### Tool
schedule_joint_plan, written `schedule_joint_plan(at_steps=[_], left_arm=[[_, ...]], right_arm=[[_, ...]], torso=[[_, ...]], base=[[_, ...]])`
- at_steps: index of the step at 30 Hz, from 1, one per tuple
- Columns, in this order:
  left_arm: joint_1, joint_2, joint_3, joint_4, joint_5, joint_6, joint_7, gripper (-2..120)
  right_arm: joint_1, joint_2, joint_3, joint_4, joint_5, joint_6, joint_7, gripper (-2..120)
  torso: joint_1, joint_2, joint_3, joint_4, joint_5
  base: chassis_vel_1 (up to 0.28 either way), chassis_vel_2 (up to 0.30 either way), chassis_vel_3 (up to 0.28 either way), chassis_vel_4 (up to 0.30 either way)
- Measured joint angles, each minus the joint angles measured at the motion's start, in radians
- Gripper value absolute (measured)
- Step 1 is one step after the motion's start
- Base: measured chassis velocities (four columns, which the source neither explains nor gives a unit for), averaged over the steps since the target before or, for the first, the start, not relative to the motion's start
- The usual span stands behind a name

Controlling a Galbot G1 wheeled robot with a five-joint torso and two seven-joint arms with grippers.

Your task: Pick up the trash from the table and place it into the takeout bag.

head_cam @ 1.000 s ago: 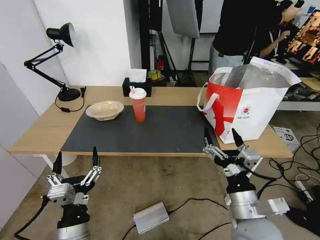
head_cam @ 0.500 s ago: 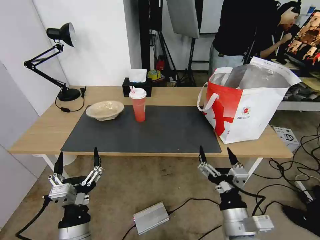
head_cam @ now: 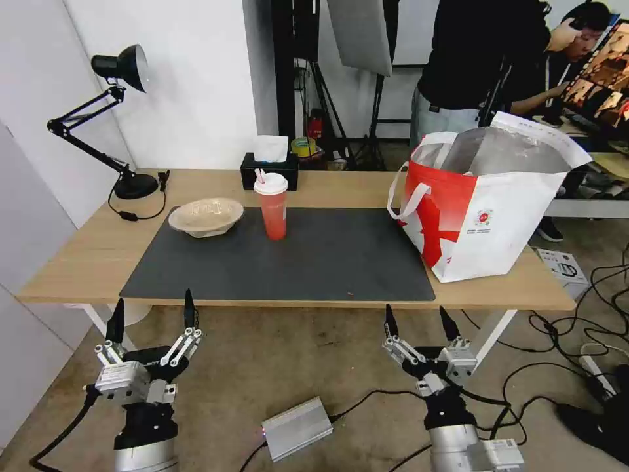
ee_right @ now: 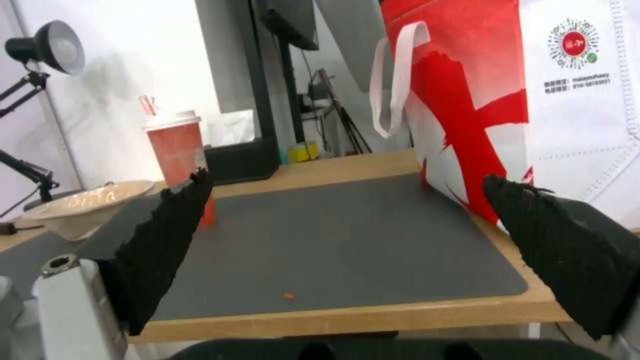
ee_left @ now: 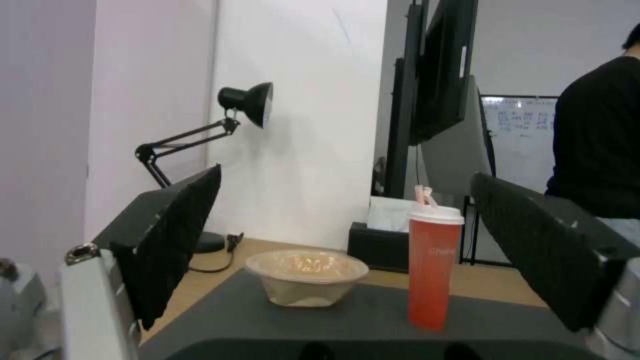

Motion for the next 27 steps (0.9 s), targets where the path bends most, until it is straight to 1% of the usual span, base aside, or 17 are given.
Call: schedule_joint_plan(at_steps=[17, 25, 27], left_arm=[[-0.002, -0.003, -0.004, 0.006, 0.0, -0.011, 0.004, 100], [-0.003, -0.014, -0.005, 0.006, 0.0, -0.011, 0.004, 100], [-0.004, -0.017, -0.006, 0.007, 0.001, -0.011, 0.004, 100]], right_arm=[[0.013, -0.006, 0.002, -0.009, -0.029, 0.021, -0.036, 100], [0.032, -0.032, 0.003, 0.0, -0.03, 0.022, -0.048, 100], [0.044, -0.045, 0.004, 0.004, -0.023, 0.027, -0.067, 100]], torso=[[0.0, 0.0, 0.0, 0.0, 0.0], [0.0, 0.0, 0.0, 0.0, 0.0], [0.0, 0.0, 0.0, 0.0, 0.0]], base=[[0.0, 0.0, 0.0, 0.0], [0.0, 0.0, 0.0, 0.0], [0.0, 0.0, 0.0, 0.0]])
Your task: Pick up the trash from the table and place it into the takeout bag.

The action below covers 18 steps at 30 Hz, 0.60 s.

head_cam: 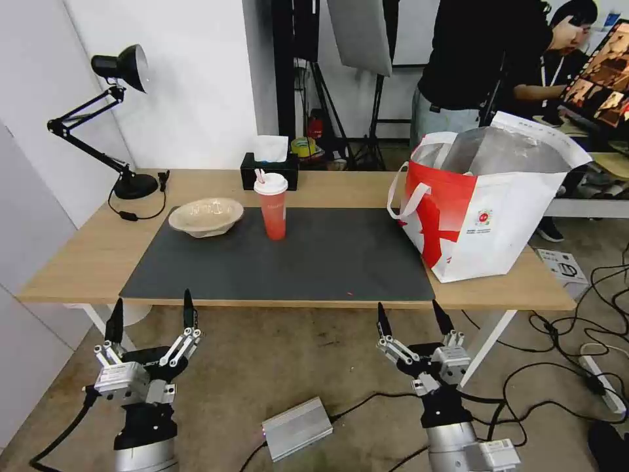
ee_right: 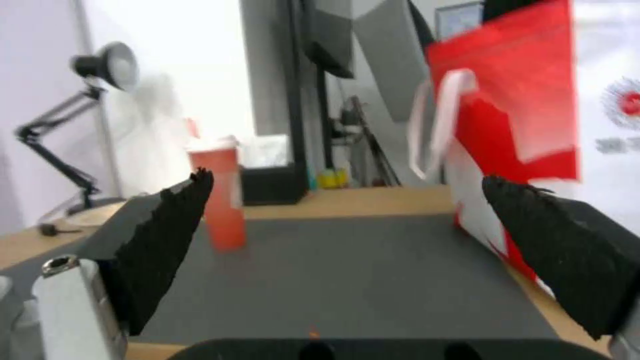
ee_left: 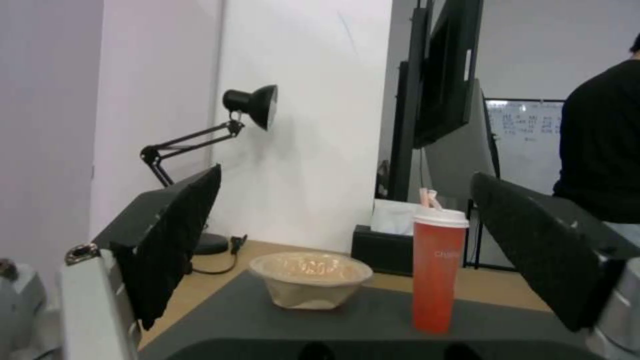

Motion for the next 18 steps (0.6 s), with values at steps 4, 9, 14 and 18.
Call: schedule_joint_plan(at_steps=[4, 9, 14, 18], left_arm=[[0.0, -0.007, -0.002, 0.003, 0.001, 0.0, 0.0, 100], [-0.001, -0.017, -0.006, 0.005, 0.002, 0.0, 0.002, 100], [-0.003, -0.026, -0.013, 0.005, 0.0, 0.0, 0.002, 100], [-0.003, -0.034, -0.012, 0.014, 0.001, 0.0, 0.005, 100]], right_arm=[[0.043, -0.034, 0.004, 0.017, 0.065, 0.031, -0.087, 100], [0.109, -0.077, 0.01, 0.042, 0.152, 0.037, -0.168, 100], [0.171, -0.114, 0.023, 0.049, 0.235, 0.036, -0.236, 100], [0.247, -0.142, 0.022, 0.038, 0.314, 0.033, -0.303, 100]], torso=[[0.0, 0.0, 0.0, 0.0001, 0.0001], [0.0, 0.0, 0.0, 0.0001, 0.0], [0.0, 0.0, 0.0, 0.0, 0.0], [0.0, 0.0, 0.0, 0.0, 0.0]], base=[[0.0, 0.0, 0.0, 0.0], [0.0, 0.0, 0.0, 0.0], [0.0, 0.0, 0.0, 0.0], [0.0, 0.0, 0.0, 0.0]])
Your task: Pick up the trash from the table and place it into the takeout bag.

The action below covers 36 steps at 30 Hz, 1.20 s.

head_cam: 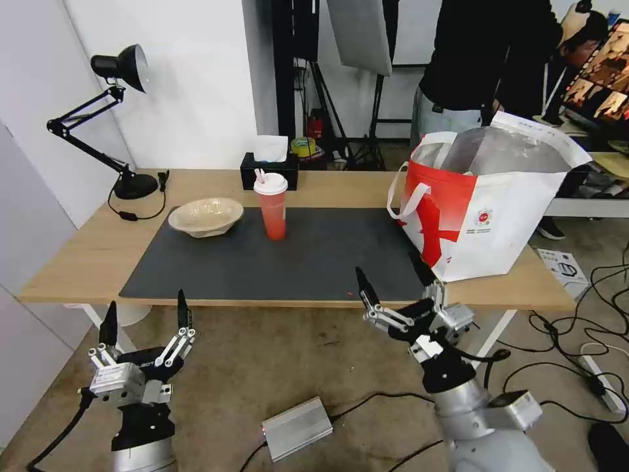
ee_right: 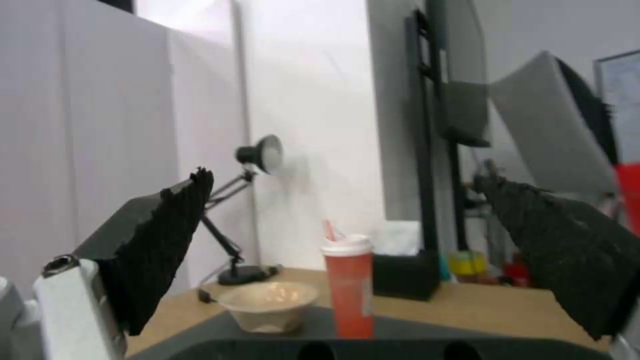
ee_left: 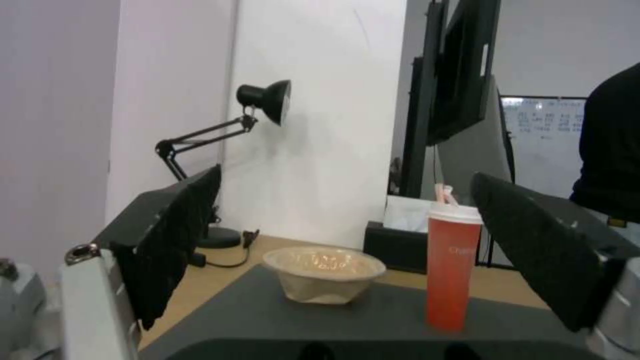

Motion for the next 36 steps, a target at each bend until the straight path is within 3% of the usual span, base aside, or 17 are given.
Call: schedule_joint_plan(at_steps=[18, 29, 36], left_arm=[[0.014, -0.027, -0.007, 0.001, 0.006, -0.003, 0.024, 100], [0.023, -0.029, -0.025, -0.008, 0.006, -0.006, 0.027, 100], [0.022, -0.029, -0.041, -0.01, 0.002, -0.007, 0.026, 100]], right_arm=[[0.316, -0.06, -0.161, -0.098, 0.171, -0.1, -0.133, 100], [0.536, 0.006, -0.309, -0.212, 0.216, -0.172, -0.155, 100], [0.625, 0.07, -0.368, -0.292, 0.198, -0.235, -0.102, 100]], torso=[[0.0, 0.0, 0.0, 0.0001, 0.0], [0.0, 0.0, 0.0, 0.0001, -0.0002], [0.0, 0.0, 0.0, 0.0001, -0.0001]], base=[[0.0, 0.0, 0.0, 0.0], [0.0, 0.0, 0.0, 0.0], [0.0, 0.0, 0.0, 0.0]])
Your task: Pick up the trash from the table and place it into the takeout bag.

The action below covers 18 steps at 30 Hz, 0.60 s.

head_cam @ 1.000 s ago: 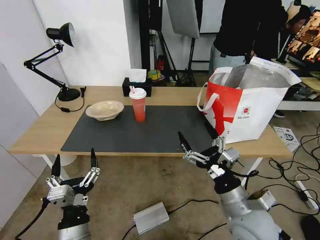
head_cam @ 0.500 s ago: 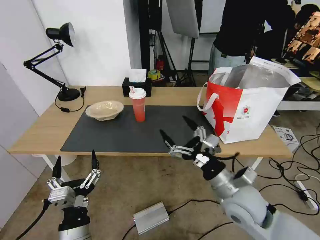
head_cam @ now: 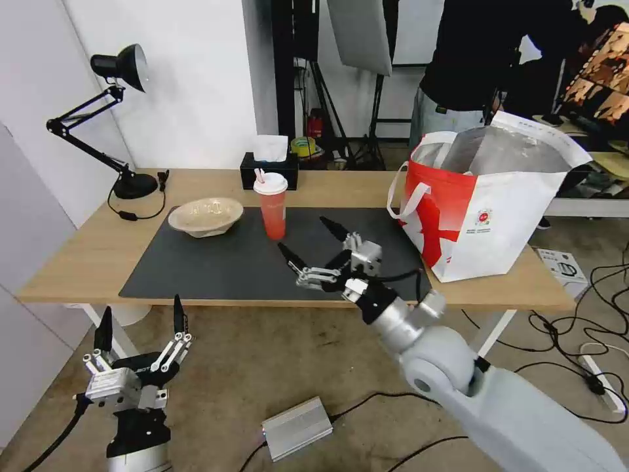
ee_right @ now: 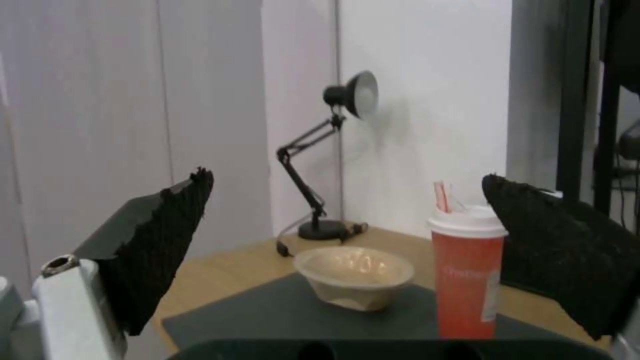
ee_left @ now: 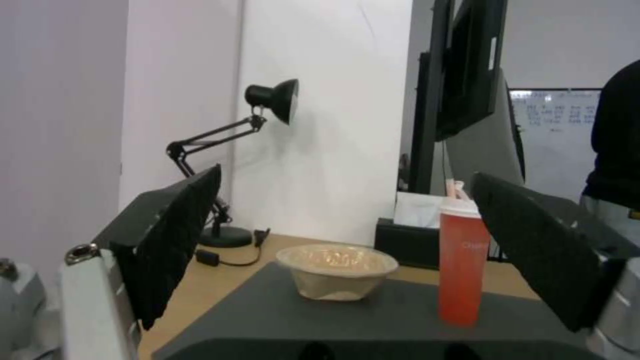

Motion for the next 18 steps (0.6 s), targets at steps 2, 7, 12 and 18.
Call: schedule_joint_plan(at_steps=[2, 7, 12, 18], left_arm=[[-0.001, 0.0, -0.004, 0.001, -0.002, 0.0, 0.0, 100], [-0.004, 0.0, -0.007, 0.005, -0.005, 0.0, -0.001, 100], [-0.009, 0.0, -0.006, 0.013, -0.005, 0.0, -0.001, 100], [-0.015, 0.001, -0.003, 0.022, -0.006, 0.003, -0.002, 100]], right_arm=[[0.009, 0.008, -0.005, -0.008, -0.002, -0.013, 0.007, 100], [0.034, 0.042, -0.018, -0.05, -0.009, -0.077, 0.039, 100], [0.061, 0.068, -0.021, -0.095, -0.006, -0.109, 0.049, 100], [0.095, 0.107, -0.021, -0.126, -0.002, -0.189, 0.083, 100]], torso=[[0.0, 0.0, 0.0, 0.0, -0.0001], [0.0, 0.0, 0.0, -0.0001, 0.0], [0.0, 0.0, 0.0, -0.0001, 0.0], [0.0, 0.0, 0.0, -0.0001, 0.0]], base=[[0.0, 0.0, 0.0, 0.0], [0.0, 0.0, 0.0, 0.0], [0.0, 0.0, 0.0, 0.0], [0.0, 0.0, 0.0, 0.0]])
